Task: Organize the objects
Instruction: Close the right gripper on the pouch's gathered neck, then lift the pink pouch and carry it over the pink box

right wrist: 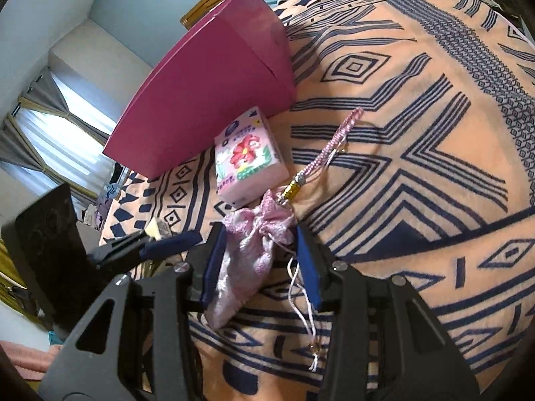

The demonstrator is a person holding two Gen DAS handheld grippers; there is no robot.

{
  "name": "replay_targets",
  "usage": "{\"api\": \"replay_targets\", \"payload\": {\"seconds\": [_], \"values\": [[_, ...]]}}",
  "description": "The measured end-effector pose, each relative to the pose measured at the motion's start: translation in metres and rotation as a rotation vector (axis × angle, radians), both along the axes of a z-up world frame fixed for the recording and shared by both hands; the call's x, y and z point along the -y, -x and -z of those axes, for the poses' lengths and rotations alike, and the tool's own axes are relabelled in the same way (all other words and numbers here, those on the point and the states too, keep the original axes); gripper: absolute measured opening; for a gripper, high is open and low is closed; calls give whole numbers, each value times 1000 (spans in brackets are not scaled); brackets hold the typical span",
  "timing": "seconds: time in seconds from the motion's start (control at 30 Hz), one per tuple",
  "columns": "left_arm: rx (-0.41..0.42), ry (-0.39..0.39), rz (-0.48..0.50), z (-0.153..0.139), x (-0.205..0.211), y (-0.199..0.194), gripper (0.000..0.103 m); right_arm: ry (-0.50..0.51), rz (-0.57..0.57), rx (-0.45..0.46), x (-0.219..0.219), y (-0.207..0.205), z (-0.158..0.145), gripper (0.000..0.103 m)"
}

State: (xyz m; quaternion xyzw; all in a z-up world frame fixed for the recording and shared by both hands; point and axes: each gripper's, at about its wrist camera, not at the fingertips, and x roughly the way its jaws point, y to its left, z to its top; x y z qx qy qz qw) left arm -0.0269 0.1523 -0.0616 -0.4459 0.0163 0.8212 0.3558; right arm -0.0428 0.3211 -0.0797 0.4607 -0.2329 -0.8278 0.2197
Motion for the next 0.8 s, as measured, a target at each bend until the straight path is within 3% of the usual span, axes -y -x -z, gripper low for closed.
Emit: {"api": "replay_targets", "payload": {"seconds": [0.23, 0.37, 0.53, 0.8], "values": [[22, -38, 32, -1, 0, -1, 59, -25, -10, -22, 4, -3, -3, 43], [13, -45, 32, 0, -2, 0, 39, -65, -16, -42, 7, -5, -3, 30], [34, -82, 42, -2, -2, 1, 32, -76, -20, -80, 8, -10, -10, 22], [9, -135, 39, -16, -2, -1, 30, -89, -17, -179, 10, -20, -38, 19]]}}
